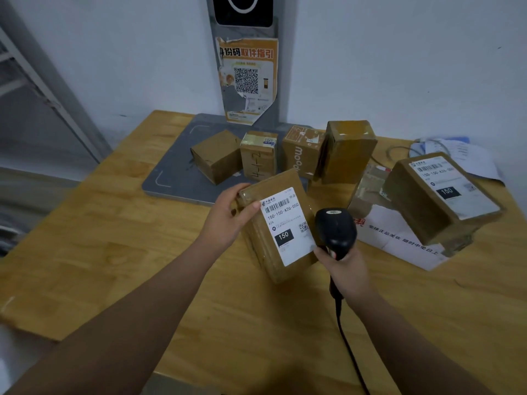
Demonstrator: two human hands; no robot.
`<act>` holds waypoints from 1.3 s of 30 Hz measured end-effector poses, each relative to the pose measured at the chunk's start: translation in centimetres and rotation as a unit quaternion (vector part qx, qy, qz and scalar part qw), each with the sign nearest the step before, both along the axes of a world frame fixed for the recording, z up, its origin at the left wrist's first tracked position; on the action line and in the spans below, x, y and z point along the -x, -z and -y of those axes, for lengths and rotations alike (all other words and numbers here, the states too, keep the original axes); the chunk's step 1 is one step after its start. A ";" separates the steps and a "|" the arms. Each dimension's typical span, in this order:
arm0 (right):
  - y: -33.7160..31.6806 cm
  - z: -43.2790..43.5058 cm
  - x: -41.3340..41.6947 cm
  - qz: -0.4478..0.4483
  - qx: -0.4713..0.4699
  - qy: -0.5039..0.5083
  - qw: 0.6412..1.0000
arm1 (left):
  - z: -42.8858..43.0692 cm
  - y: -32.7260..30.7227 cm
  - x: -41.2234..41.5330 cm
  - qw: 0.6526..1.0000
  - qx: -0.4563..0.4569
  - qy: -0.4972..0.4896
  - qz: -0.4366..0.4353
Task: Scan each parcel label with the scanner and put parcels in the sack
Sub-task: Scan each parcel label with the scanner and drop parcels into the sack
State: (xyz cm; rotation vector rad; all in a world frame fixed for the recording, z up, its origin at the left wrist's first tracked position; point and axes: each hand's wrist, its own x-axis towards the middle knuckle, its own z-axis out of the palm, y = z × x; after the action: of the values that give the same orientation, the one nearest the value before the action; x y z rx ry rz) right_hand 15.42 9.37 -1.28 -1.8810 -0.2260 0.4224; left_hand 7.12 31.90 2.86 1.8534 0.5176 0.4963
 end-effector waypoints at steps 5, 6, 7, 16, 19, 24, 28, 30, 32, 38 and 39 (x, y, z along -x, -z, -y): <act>-3.0 0.5 1.0 0.038 -0.021 -0.028 0.999 | 0.5 -0.3 0.4 0.995 -0.097 0.020 -0.005; -3.9 0.6 1.5 0.037 -0.022 -0.051 0.998 | 0.8 -0.3 0.5 0.993 -0.115 0.014 -0.011; -4.8 0.7 2.0 0.037 -0.021 -0.068 0.997 | 1.1 -0.3 0.5 0.992 -0.126 0.009 -0.013; -7.3 2.0 4.9 0.006 0.013 -0.052 0.999 | 2.1 -1.9 0.6 0.990 -0.120 -0.002 -0.080; -7.6 2.4 4.7 0.021 0.032 -0.046 0.998 | 2.2 -2.0 0.4 0.990 -0.110 -0.007 -0.091; -8.2 3.0 4.4 0.018 0.045 -0.060 0.997 | 2.4 -1.8 0.1 0.990 -0.103 -0.011 -0.094; -8.4 3.2 4.3 0.008 0.042 -0.059 0.997 | 2.7 -1.9 -0.2 0.990 -0.111 -0.014 -0.090; -8.4 3.4 4.2 0.003 0.036 -0.057 0.998 | 3.0 -2.1 -0.3 0.990 -0.110 -0.013 -0.084; -8.4 3.4 4.2 0.007 0.040 -0.060 0.997 | 3.2 -2.1 -0.3 0.991 -0.111 -0.011 -0.079; -8.1 3.5 4.1 0.012 0.044 -0.071 0.996 | 3.2 -1.8 -0.6 0.990 -0.106 -0.013 -0.086; -7.9 3.6 4.2 0.011 0.048 -0.080 0.996 | 3.2 -1.7 -0.5 0.990 -0.109 -0.010 -0.084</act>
State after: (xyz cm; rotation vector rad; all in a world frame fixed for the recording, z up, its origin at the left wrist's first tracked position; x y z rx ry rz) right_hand 11.25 5.77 6.59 -1.9695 -0.3793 0.5298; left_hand 7.63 28.70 4.61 2.1128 0.6149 0.4249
